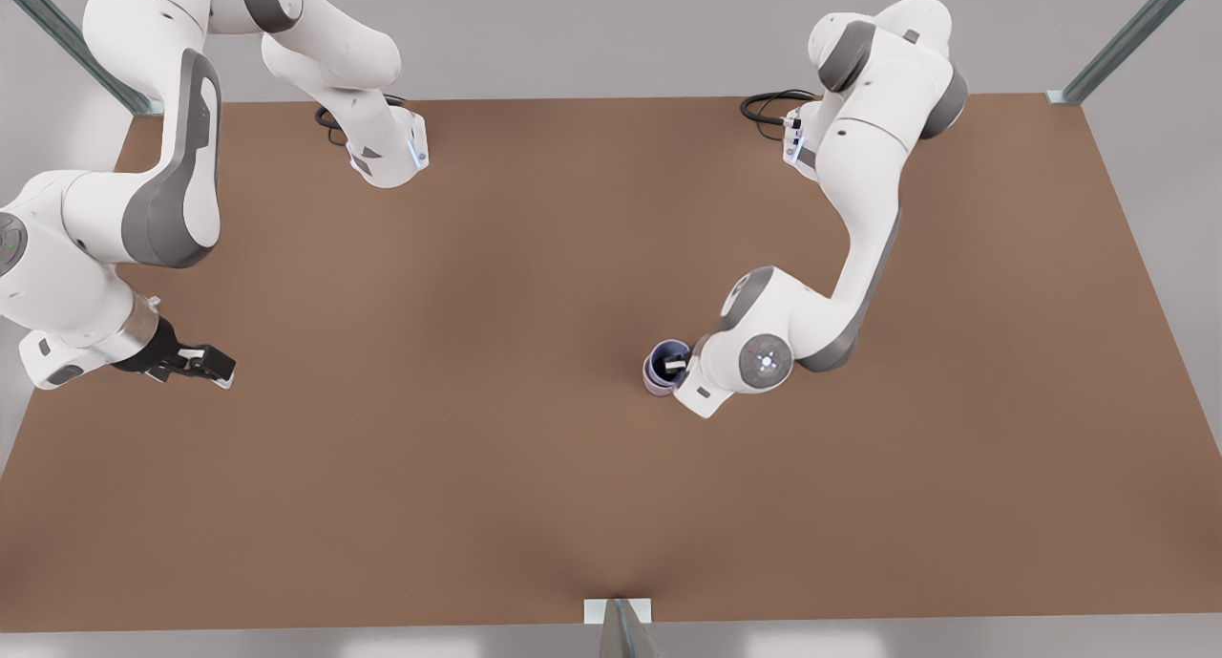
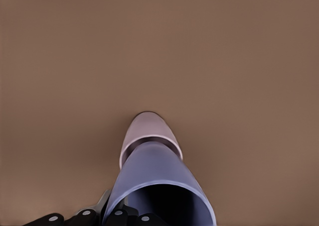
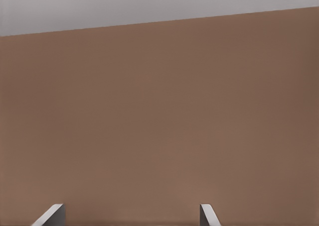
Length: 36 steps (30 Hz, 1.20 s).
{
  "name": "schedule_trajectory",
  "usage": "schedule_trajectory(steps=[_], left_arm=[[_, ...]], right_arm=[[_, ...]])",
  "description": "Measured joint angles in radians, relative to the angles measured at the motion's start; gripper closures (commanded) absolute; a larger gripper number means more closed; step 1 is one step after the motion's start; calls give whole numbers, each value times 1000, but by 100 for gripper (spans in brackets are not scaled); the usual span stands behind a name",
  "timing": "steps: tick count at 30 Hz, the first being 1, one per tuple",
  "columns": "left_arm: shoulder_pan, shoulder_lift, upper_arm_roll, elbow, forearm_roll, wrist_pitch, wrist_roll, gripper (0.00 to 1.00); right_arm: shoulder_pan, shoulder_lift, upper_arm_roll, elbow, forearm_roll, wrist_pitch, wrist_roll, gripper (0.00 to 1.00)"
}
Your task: Stack the cups, with the pink cup at the bottom and the purple cup at the top
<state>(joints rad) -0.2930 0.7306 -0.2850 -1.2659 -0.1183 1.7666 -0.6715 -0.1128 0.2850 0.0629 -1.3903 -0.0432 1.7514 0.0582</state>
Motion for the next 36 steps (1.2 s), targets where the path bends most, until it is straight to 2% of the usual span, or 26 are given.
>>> schedule_trajectory(steps=[1, 2, 3, 5, 14, 15, 16, 17, 20, 21, 22, 24, 29, 31, 34, 36], left_arm=[[0, 3, 0, 0, 0, 0, -6, 76], [-1, 6, 0, 0, -1, 1, -12, 58], [-1, 9, 0, 0, -3, 2, -16, 48], [-1, 13, 0, 0, -5, 4, -24, 46], [-1, 15, 1, 2, -2, 3, -54, 45], [-1, 15, 2, 4, -2, 3, -57, 35], [-1, 14, 2, 5, -3, 3, -59, 20], [-1, 11, 2, 7, -3, 2, -62, 16], [-2, 0, 2, 10, -3, -3, -70, 16], [-1, -8, 2, 10, 0, -6, -72, 11], [-1, -23, 2, 11, 13, -12, -73, 0], [4, -77, 38, 12, 50, -35, -55, 0], [18, -282, 305, 10, 92, -138, 80, 0], [85, -379, 290, 0, 111, -182, 149, 0], [220, -464, 152, -19, 185, -219, 245, 0], [248, -506, 121, -53, 219, -231, 301, 0]], right_arm=[[0, 0, 0, 0, 0, 0, -3, 0], [0, 0, 0, 0, 0, 0, -5, 0], [0, 0, 0, 0, 0, 1, -8, 0], [0, 0, 0, 0, -1, 1, -12, 0], [-4, -1, 0, 2, -4, -1, -27, 0], [-4, -1, 0, 2, -4, -2, -28, 0], [-4, -1, 0, 2, -4, -2, -29, 0], [-4, -1, 0, 2, -4, -2, -30, 0], [-5, -1, 0, 2, -4, -2, -33, 0], [-4, -1, 0, 2, -4, -2, -34, 0], [-4, -1, 0, 2, -4, -2, -35, 0], [-5, 0, 0, 2, -4, -2, -36, 0], [-5, -1, 0, 2, -2, -1, -39, 0], [-6, -1, 0, 2, -1, 0, -40, 0], [-9, -3, -1, 3, 1, -2, -40, 0], [-12, -4, -1, 3, 2, -3, -40, 0]])
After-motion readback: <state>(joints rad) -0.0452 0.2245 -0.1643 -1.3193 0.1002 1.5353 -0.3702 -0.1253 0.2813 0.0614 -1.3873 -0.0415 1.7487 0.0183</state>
